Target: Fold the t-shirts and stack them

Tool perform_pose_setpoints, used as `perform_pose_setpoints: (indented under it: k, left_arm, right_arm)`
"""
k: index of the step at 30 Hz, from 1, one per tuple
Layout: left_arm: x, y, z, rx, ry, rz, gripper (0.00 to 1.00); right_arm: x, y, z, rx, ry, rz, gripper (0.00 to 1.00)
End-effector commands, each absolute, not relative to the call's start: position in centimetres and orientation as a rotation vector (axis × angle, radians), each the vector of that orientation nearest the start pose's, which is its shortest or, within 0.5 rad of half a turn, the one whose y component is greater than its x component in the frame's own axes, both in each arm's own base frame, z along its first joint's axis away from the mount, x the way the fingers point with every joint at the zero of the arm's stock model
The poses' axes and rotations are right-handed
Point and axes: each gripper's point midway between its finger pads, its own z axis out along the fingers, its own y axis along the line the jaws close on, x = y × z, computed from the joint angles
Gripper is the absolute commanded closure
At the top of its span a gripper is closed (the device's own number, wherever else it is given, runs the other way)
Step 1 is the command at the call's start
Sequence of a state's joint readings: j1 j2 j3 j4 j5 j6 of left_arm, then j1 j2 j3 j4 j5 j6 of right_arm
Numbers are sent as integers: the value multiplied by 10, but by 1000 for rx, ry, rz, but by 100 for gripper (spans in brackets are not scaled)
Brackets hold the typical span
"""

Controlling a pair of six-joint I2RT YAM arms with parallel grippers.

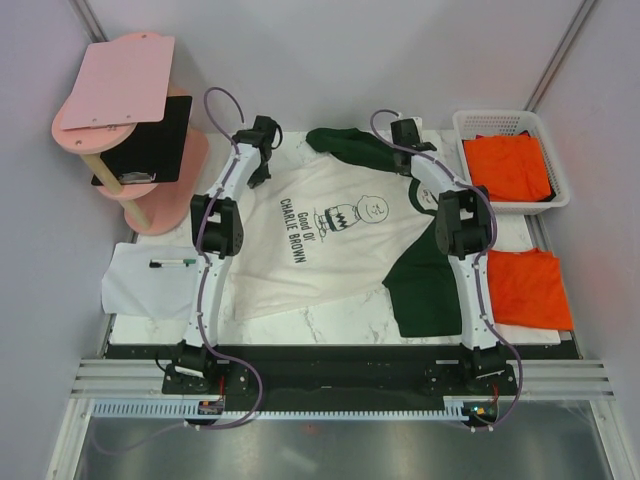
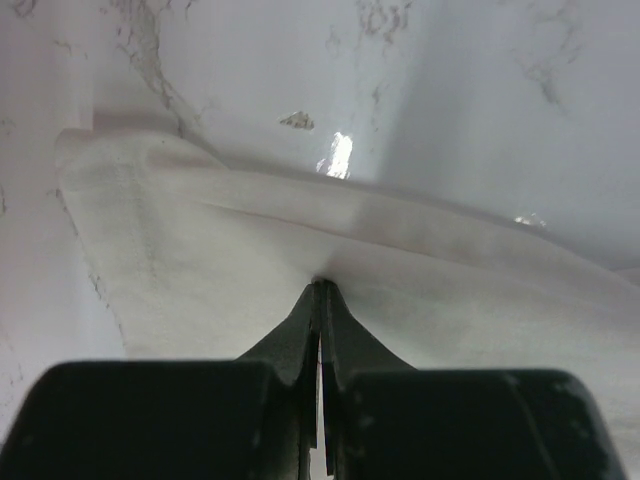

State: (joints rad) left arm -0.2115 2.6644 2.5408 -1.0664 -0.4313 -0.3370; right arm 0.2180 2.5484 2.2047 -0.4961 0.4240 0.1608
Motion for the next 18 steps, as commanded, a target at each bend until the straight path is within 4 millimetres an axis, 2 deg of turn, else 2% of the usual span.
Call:
perform_pose_setpoints:
  k: [1, 2, 3, 4, 5, 6, 7, 8, 9, 10, 11, 12, 13, 14, 15, 16, 17, 18]
  left_arm:
    - [585, -64, 29, -145, 2559, 369, 98]
    - [587, -64, 28, -142, 2556, 362, 98]
    - [588, -66, 26, -123, 2559, 356, 98]
    - [589, -68, 25, -115, 2559, 342, 98]
    - [591, -68, 29, -118, 2550, 336, 98]
    - [591, -69, 31, -113, 2546, 334, 98]
    - [592, -68, 39, -114, 2535, 331, 98]
    - [591, -68, 41, -121, 2533, 333, 98]
    - [591, -69, 46, -128, 2523, 324, 98]
    - [592, -71, 52, -132, 2511, 315, 98]
    - [596, -73, 66, -129, 2479, 299, 98]
    - [598, -74, 72, -123, 2465, 285, 98]
    - [600, -77, 79, -111, 2449, 276, 98]
    - [603, -77, 85, -91, 2430, 276, 98]
    - [605, -76, 89, -89, 2419, 285, 98]
    - [603, -77, 89, -82, 2426, 282, 98]
    - [601, -78, 100, -85, 2415, 269, 98]
    - [598, -80, 103, -87, 2414, 273, 98]
  right_arm:
    - [596, 70, 48, 122, 2363, -237, 100]
    - [593, 72, 55, 118, 2353, -220, 100]
    - [596, 76, 85, 116, 2294, -165, 100]
    - [585, 76, 82, 107, 2310, -153, 97]
    - [581, 78, 91, 104, 2294, -136, 95]
    - [579, 80, 130, 118, 2219, -91, 94]
    - [567, 85, 126, 95, 2235, -51, 92]
    - [562, 86, 138, 88, 2214, -27, 91]
    - [556, 89, 175, 88, 2146, 11, 90]
    - [544, 93, 173, 66, 2157, 50, 84]
    - [535, 95, 205, 59, 2099, 81, 81]
    - [528, 96, 216, 59, 2082, 97, 78]
    - [515, 105, 214, 24, 2095, 151, 67]
    - [504, 106, 243, 16, 2038, 180, 61]
    - [495, 107, 252, 10, 2022, 199, 55]
    - [484, 107, 250, 11, 2029, 217, 42]
    - [471, 108, 276, 2, 1975, 246, 35]
    - [463, 108, 284, 3, 1954, 262, 29]
